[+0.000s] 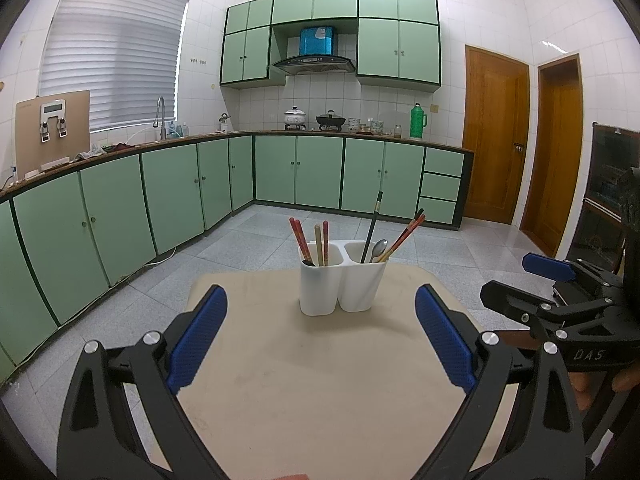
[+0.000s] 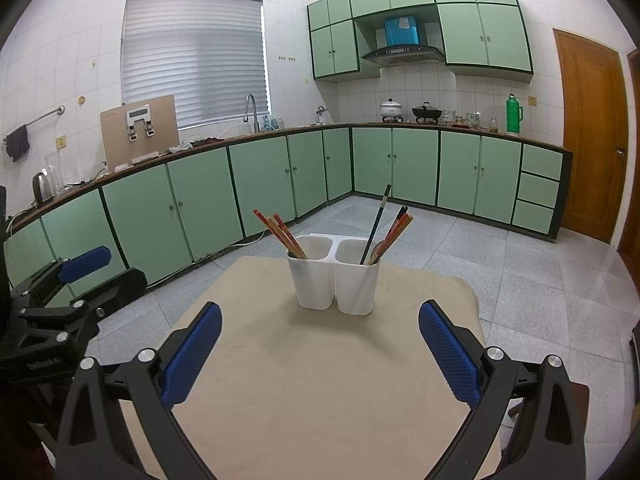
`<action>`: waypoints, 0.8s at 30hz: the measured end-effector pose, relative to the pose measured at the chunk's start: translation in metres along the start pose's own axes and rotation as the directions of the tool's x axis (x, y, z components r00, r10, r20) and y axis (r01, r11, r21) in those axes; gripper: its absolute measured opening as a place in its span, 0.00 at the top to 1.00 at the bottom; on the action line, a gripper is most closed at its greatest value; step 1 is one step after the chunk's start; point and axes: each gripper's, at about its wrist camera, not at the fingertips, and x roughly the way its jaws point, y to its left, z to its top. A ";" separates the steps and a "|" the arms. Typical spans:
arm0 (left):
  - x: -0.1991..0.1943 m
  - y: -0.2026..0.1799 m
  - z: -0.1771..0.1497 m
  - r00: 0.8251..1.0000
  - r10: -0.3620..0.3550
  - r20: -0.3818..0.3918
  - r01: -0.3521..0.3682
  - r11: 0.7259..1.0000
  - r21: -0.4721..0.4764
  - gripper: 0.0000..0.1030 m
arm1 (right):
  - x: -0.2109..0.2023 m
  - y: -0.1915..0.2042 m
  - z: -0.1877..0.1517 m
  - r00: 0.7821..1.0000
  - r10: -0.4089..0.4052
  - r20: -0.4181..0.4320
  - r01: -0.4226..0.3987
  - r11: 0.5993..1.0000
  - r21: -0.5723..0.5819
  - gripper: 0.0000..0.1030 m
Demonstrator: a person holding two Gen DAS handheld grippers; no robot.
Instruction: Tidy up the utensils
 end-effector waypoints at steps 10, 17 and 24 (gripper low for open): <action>-0.001 0.000 0.002 1.000 -0.008 -0.001 0.008 1.000 -0.001 0.10 | 0.002 -0.001 -0.001 1.000 -0.004 0.000 0.004 1.000 -0.004 0.06; -0.001 0.001 0.002 1.000 -0.010 -0.002 0.010 1.000 -0.003 0.10 | 0.003 -0.002 -0.003 1.000 -0.006 -0.002 0.006 1.000 -0.001 0.06; 0.001 0.000 0.001 1.000 -0.009 -0.006 0.009 1.000 -0.006 0.10 | 0.004 -0.004 -0.003 1.000 -0.009 -0.002 0.009 1.000 0.002 0.06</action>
